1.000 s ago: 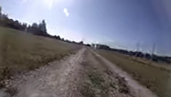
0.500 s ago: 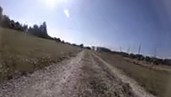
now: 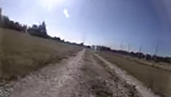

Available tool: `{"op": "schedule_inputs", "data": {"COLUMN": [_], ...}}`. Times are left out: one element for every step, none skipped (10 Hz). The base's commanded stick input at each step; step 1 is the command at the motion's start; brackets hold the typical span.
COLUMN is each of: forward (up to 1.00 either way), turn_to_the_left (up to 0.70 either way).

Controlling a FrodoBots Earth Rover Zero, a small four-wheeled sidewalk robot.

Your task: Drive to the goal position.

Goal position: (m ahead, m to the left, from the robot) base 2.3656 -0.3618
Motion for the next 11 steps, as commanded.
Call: {"op": "schedule_inputs", "data": {"forward": [0.50, 0.50, 0.50, 0.50, 0.50, 0.50, 0.50, 0.50, 0.50, 0.50, 0.50], "turn_to_the_left": [0.00, 0.00, 0.00, 0.00, 0.00, 0.00, 0.00, 0.00, 0.00, 0.00, 0.00]}}
